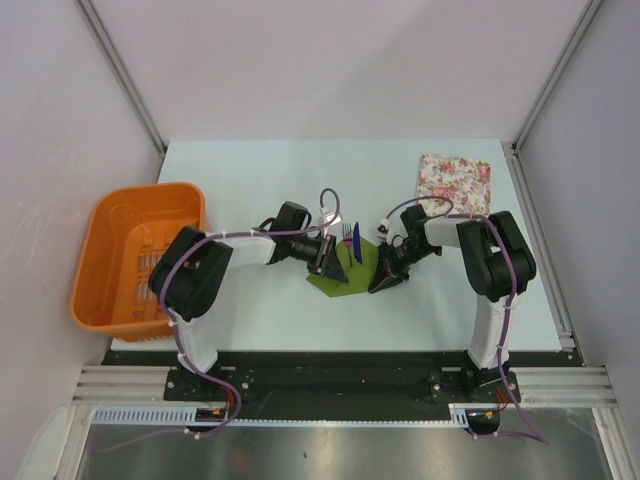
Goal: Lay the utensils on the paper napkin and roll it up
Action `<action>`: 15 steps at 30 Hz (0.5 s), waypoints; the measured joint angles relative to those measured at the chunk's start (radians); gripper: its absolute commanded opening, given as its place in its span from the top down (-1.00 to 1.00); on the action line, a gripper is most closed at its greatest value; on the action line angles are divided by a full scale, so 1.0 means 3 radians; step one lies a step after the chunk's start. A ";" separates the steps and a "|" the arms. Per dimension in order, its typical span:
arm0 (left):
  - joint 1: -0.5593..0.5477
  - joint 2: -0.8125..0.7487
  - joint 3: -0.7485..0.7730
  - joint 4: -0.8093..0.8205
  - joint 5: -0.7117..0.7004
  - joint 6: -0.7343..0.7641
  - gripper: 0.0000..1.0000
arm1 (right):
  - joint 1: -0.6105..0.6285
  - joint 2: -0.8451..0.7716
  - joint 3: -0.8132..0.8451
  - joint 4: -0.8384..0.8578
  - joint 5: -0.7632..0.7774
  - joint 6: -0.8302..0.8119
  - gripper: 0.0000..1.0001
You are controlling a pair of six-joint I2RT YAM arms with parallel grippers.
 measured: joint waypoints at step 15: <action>-0.0125 0.0676 0.0401 0.0896 -0.0186 -0.0735 0.52 | 0.0009 0.0000 0.0000 0.0010 -0.0004 0.0008 0.74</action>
